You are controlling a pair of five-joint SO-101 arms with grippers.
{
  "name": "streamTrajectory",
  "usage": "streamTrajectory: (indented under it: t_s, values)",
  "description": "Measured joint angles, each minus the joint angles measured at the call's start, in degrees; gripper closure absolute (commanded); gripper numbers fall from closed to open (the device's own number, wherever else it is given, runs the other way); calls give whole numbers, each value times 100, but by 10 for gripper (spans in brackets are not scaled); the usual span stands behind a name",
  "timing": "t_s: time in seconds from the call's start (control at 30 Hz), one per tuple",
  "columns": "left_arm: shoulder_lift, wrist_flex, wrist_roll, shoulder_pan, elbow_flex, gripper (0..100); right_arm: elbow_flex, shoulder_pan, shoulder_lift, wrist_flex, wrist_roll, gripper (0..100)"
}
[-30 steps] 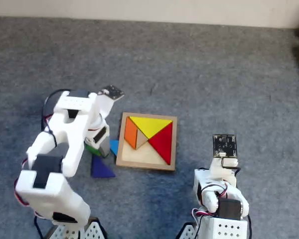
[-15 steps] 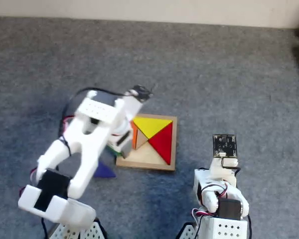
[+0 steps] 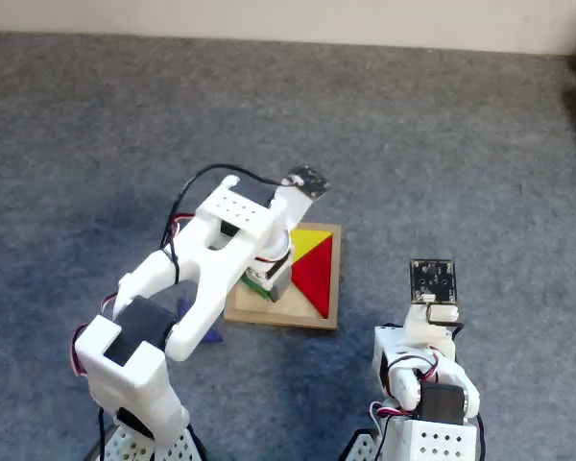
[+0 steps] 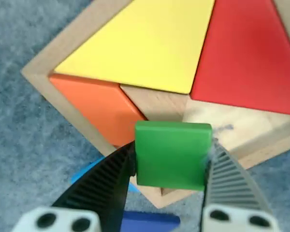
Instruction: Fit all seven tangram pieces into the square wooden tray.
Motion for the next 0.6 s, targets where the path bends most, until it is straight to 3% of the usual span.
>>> streamTrajectory:
  t_s: [0.43,0.6]
  values:
    - [26,-9,9,501,-18,825,0,0,0,0,0,993]
    - [44,-79,9,475,-18,720,0,0,0,0,0,993]
